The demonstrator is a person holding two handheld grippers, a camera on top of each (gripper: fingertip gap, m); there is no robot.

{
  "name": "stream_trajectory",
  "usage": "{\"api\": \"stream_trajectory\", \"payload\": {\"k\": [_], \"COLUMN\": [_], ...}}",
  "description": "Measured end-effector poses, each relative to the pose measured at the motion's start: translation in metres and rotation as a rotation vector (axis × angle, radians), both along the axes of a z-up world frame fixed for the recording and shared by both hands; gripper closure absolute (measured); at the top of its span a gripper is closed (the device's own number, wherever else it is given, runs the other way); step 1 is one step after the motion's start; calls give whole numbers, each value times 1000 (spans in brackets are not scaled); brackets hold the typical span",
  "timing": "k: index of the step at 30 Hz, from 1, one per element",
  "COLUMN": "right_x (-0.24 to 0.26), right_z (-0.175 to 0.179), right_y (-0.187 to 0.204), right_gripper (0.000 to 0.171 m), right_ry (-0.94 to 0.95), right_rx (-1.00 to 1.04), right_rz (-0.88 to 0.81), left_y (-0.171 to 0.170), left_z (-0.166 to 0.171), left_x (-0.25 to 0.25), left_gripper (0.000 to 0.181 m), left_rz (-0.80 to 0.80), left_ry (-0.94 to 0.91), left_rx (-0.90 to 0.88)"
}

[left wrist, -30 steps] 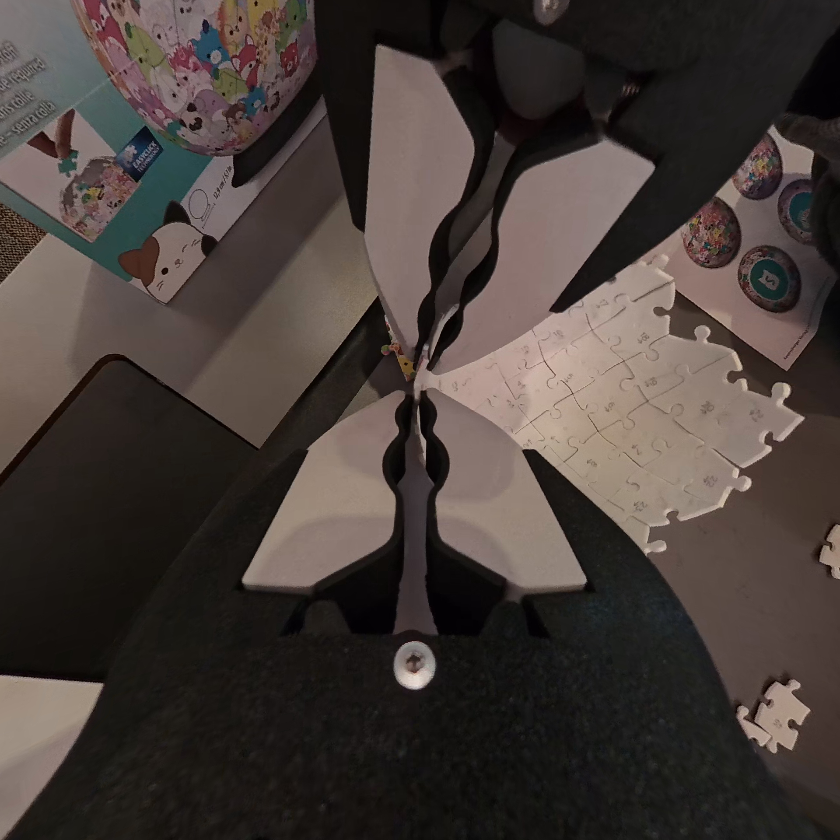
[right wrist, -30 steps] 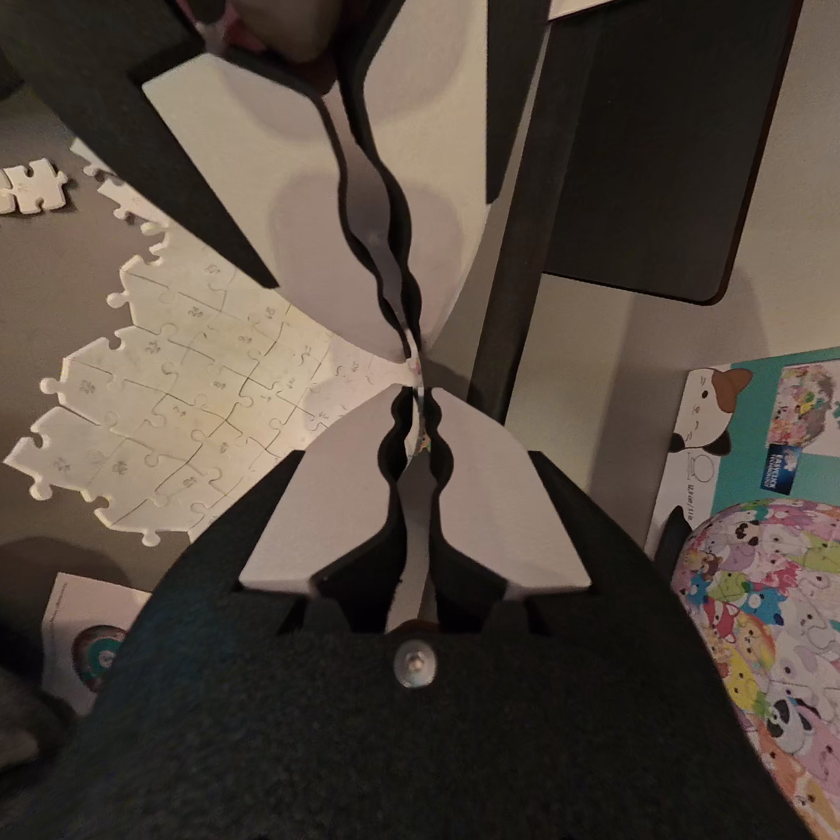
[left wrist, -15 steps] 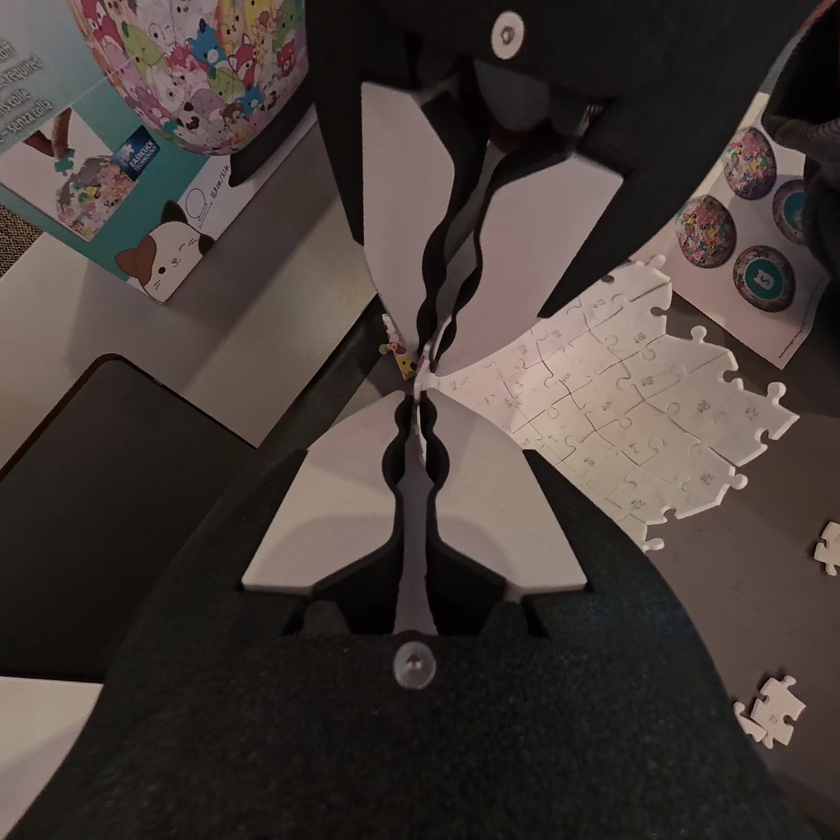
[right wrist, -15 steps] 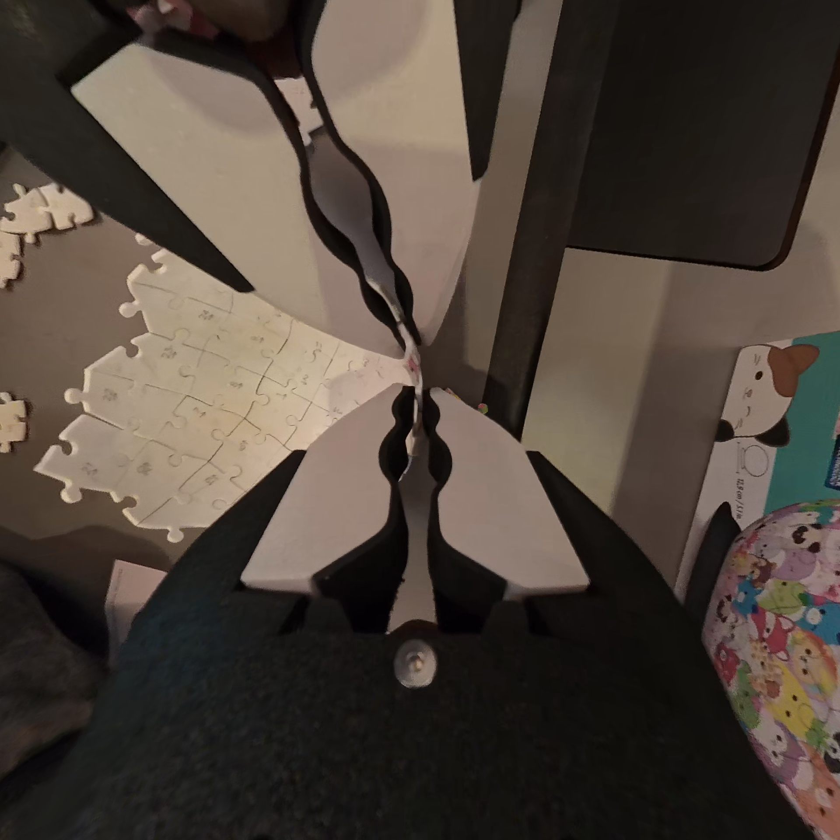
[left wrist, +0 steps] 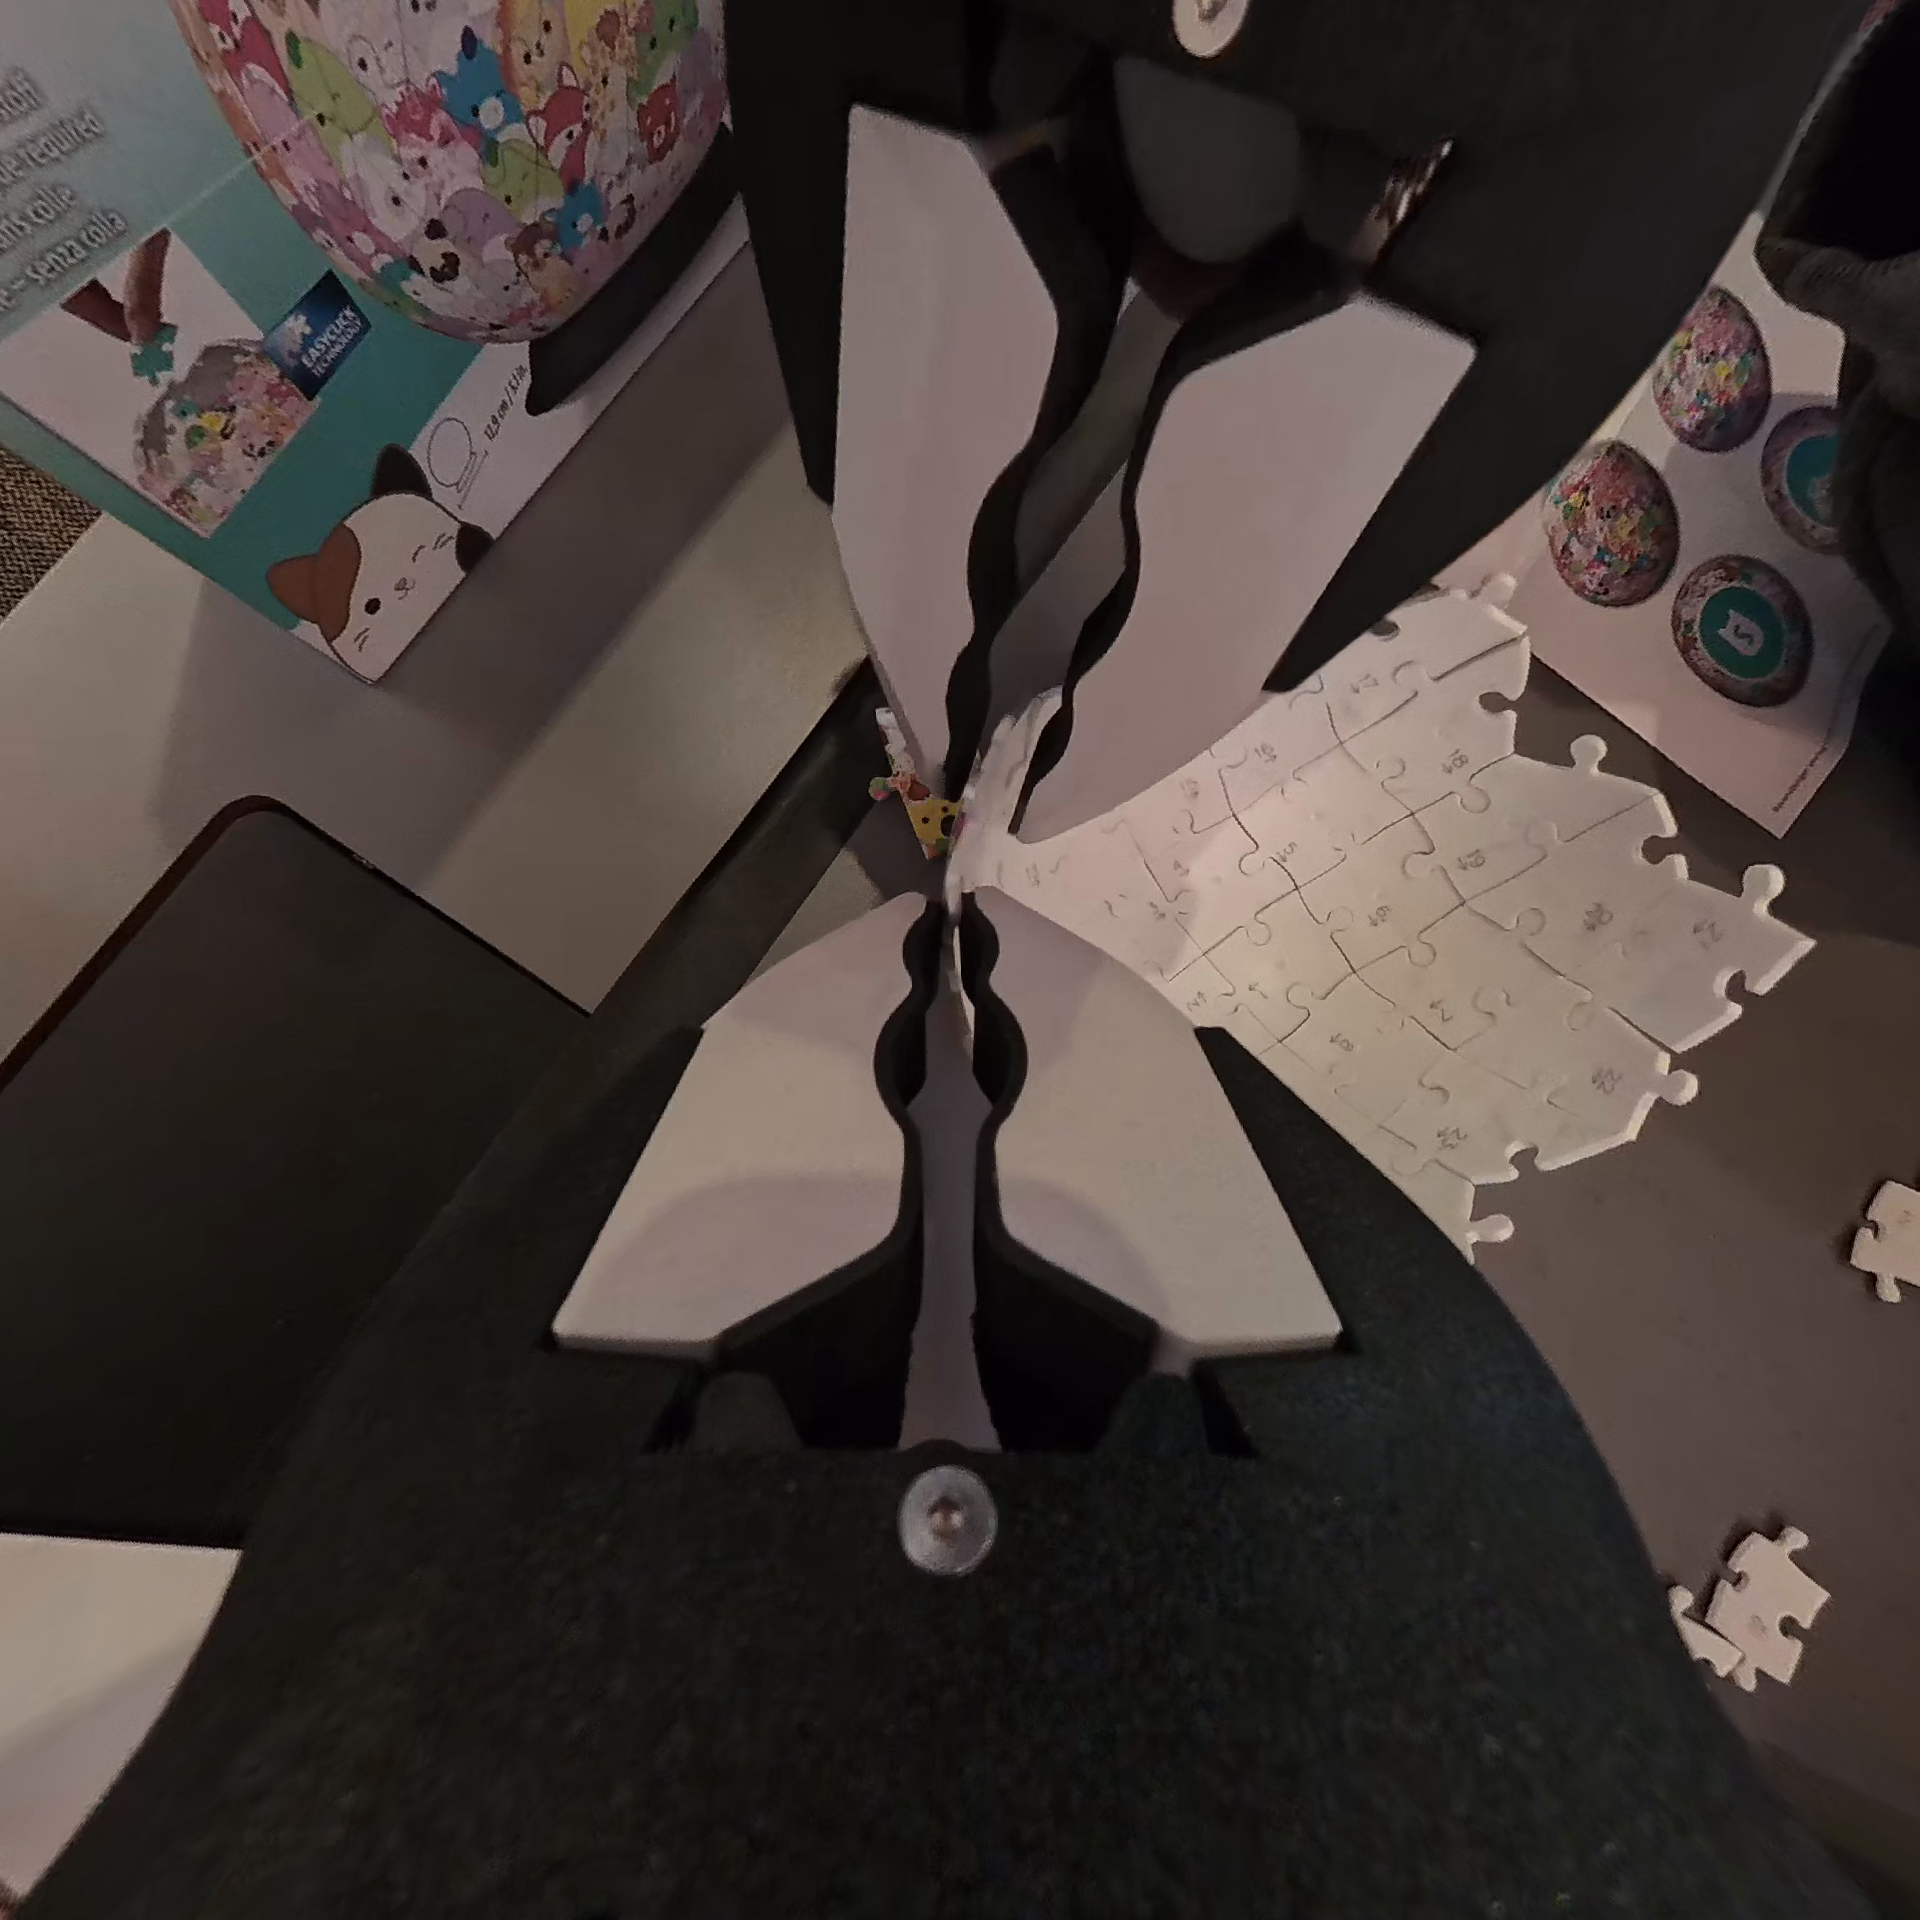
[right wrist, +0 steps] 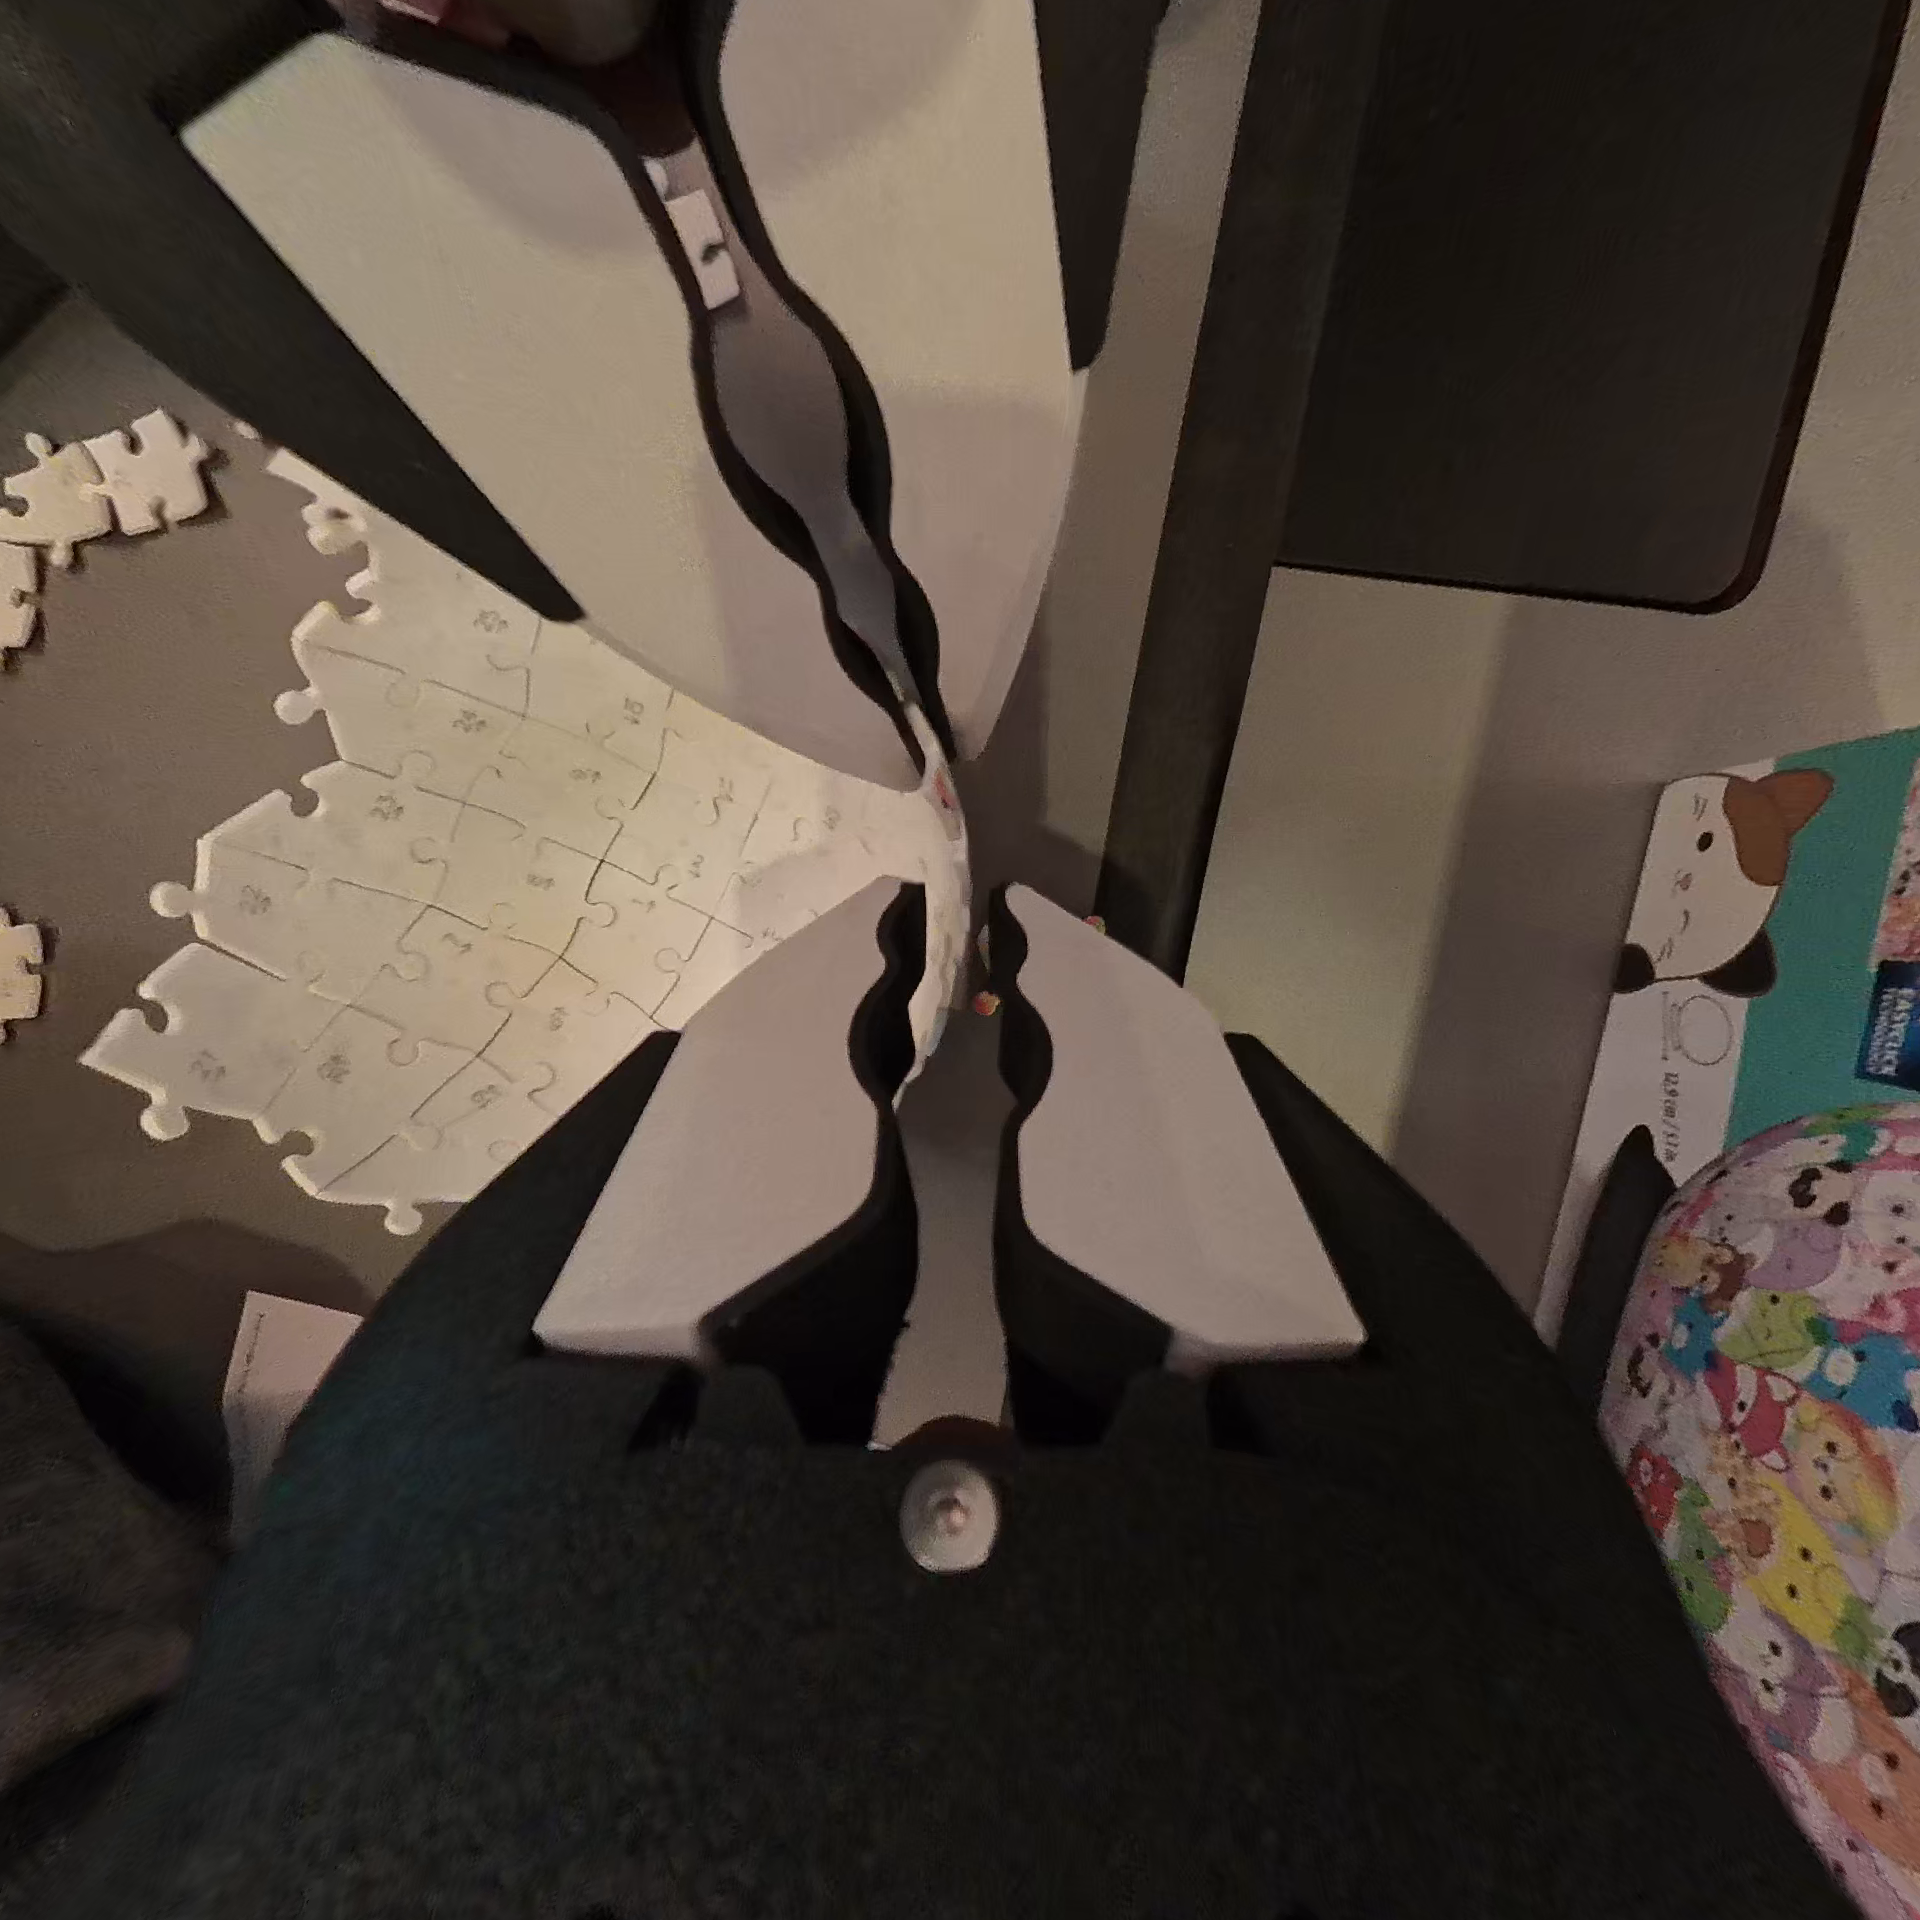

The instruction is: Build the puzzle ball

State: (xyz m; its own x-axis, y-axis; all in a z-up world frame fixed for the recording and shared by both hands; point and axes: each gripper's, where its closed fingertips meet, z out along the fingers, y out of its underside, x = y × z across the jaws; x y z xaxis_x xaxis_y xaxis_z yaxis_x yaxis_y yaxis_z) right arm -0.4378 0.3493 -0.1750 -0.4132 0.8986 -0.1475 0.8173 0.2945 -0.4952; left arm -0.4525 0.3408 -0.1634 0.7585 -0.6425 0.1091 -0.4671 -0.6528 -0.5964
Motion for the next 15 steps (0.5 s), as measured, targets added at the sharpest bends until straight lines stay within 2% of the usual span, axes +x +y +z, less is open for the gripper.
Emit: {"api": "stream_trajectory", "payload": {"k": [10, 13, 15], "right_x": [-1, -1, -1], "right_z": [-5, -5, -5], "right_y": [-2, -2, -2], "right_gripper": [167, 167, 167], "right_ry": [-59, -59, -59], "right_rx": [-5, -2, 2], "right_rz": [-3, -1, 0], "left_y": [-2, -8, -11], "left_z": [-1, -1, -1], "left_x": [0, 3, 2], "left_gripper": [178, 164, 164], "left_rz": [-2, -16, -15], "left_ry": [-9, -47, -53], "left_rx": [-15, -60, -81]}}
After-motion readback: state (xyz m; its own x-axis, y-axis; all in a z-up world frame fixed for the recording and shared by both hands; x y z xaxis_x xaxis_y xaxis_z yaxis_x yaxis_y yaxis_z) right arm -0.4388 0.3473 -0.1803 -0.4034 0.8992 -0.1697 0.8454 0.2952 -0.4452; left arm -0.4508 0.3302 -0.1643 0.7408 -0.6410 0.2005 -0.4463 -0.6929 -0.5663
